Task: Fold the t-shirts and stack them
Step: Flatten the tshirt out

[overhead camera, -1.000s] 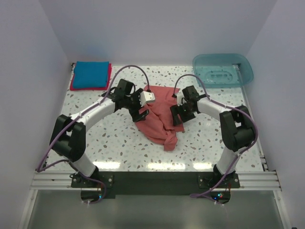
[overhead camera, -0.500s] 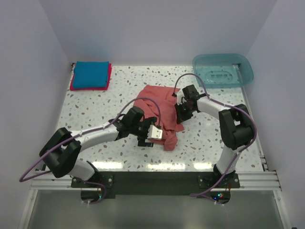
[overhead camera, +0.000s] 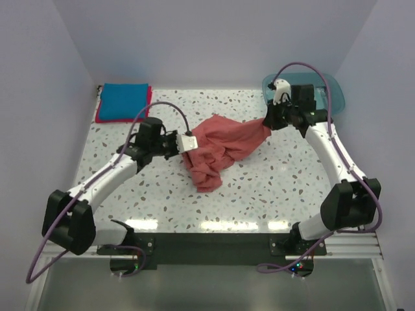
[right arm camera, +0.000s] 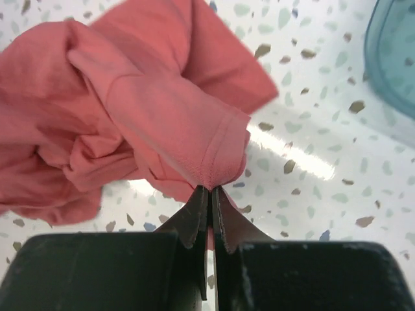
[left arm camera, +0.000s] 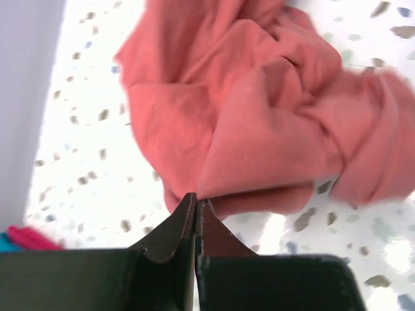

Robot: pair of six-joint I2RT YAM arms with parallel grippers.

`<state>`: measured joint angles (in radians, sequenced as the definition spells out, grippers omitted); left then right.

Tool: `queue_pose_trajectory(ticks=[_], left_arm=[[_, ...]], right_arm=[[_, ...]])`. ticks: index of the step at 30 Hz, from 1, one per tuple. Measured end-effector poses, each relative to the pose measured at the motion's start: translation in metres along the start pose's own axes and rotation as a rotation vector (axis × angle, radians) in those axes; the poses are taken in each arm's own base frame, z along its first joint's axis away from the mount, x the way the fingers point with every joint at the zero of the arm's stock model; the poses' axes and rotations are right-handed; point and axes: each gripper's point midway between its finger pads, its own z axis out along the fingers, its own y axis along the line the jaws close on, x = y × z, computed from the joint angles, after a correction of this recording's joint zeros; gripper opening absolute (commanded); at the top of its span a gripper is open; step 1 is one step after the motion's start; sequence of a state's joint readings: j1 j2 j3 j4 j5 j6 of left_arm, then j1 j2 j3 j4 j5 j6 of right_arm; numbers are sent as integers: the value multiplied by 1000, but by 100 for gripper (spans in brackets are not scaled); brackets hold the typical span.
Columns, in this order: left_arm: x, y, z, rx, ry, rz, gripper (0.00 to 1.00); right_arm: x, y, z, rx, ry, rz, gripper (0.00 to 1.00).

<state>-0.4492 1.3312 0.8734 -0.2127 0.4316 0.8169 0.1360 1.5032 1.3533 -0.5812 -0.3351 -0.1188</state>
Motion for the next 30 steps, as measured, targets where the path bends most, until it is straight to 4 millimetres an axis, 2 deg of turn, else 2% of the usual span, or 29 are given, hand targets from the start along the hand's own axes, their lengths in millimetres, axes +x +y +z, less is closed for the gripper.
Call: queue_pose_trajectory(ticks=[3, 8, 11, 12, 13, 15, 16, 18, 20, 22, 24, 26, 28, 30], left_arm=[[-5, 47, -36, -87, -12, -8, 0], [-5, 109, -90, -191, -26, -33, 0], [-6, 129, -111, -212, -32, -21, 15], [-5, 130, -112, -206, -34, -21, 30], [-3, 131, -111, -197, -35, -24, 37], [8, 128, -102, -165, -32, -75, 50], [17, 127, -97, -151, -26, -111, 53], [33, 124, -89, -125, -10, -180, 61], [43, 118, -84, -103, 0, -232, 61], [45, 107, -82, -77, -9, -277, 60], [38, 93, -77, -45, -30, -306, 59], [18, 69, -67, 12, -66, -325, 59], [-6, 43, -56, 62, -111, -330, 59], [-30, 13, -49, 114, -160, -353, 59]], right_arm=[[-28, 1, -15, 11, -75, -29, 0], [-65, -5, -43, 51, -185, -52, 0], [-89, -15, -69, 97, -266, -65, 0], [-94, -18, -75, 110, -283, -67, 0], [-98, -20, -81, 122, -299, -73, 0], [-99, -23, -87, 136, -312, -76, 0], [-97, -23, -87, 138, -309, -76, 0], [-85, -24, -81, 133, -281, -70, 0], [-63, -24, -68, 122, -220, -51, 0], [-36, -22, -56, 97, -148, -22, 0], [-9, -13, -46, 47, -83, 28, 0], [10, 1, -40, -8, -47, 88, 0], [16, 24, -39, -72, -39, 153, 0], [7, 52, -41, -140, -66, 170, 0]])
